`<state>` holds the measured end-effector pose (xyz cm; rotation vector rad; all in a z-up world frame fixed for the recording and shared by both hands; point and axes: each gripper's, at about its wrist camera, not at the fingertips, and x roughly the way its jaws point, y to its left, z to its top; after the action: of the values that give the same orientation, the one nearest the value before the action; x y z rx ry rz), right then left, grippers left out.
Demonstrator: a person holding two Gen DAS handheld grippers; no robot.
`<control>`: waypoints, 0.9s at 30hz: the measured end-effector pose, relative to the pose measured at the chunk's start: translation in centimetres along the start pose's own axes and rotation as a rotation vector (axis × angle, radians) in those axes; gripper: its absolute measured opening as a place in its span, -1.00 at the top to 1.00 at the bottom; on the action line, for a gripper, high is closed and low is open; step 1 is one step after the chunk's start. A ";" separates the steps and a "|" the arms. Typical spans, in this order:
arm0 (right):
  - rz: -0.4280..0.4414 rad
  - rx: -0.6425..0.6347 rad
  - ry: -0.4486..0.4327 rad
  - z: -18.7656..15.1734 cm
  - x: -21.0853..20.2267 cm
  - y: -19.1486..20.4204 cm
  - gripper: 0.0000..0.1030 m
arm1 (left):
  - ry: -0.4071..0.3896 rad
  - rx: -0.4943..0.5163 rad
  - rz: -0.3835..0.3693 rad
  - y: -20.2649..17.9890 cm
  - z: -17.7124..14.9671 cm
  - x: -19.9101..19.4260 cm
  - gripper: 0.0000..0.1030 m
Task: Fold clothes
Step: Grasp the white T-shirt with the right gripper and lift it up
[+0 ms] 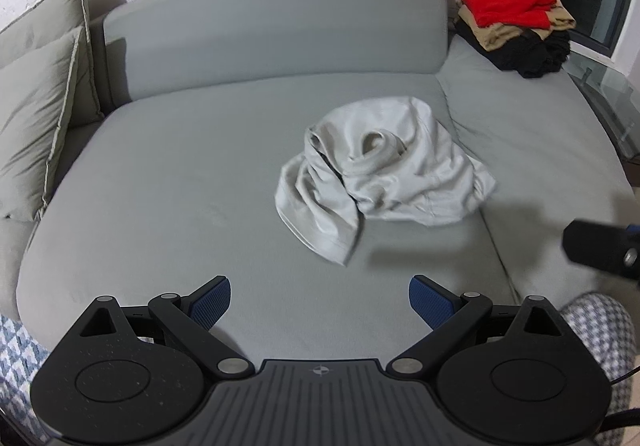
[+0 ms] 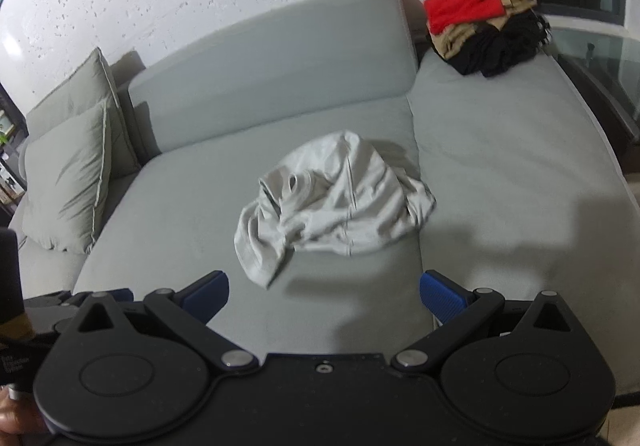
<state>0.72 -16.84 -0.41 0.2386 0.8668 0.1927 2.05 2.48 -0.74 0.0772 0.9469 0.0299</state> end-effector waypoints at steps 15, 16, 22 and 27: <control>0.051 -0.147 0.017 5.2 12.1 1.6 -0.19 | 0.003 -0.099 -0.067 5.5 2.3 7.6 -0.59; 0.055 -0.152 0.029 5.6 13.2 1.8 -0.20 | 0.007 -0.108 -0.080 5.7 2.6 8.2 -0.59; 0.053 -0.216 0.095 7.5 19.3 4.6 -0.47 | 0.025 -0.127 -0.093 6.5 2.2 10.3 -0.70; 0.070 -0.293 0.143 8.6 23.9 7.6 -0.55 | 0.027 -0.166 -0.079 8.3 2.8 12.5 -0.69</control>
<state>21.92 -4.44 -10.29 -0.0198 0.9605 0.4023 11.69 11.38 -8.59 -0.1142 0.9707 0.0370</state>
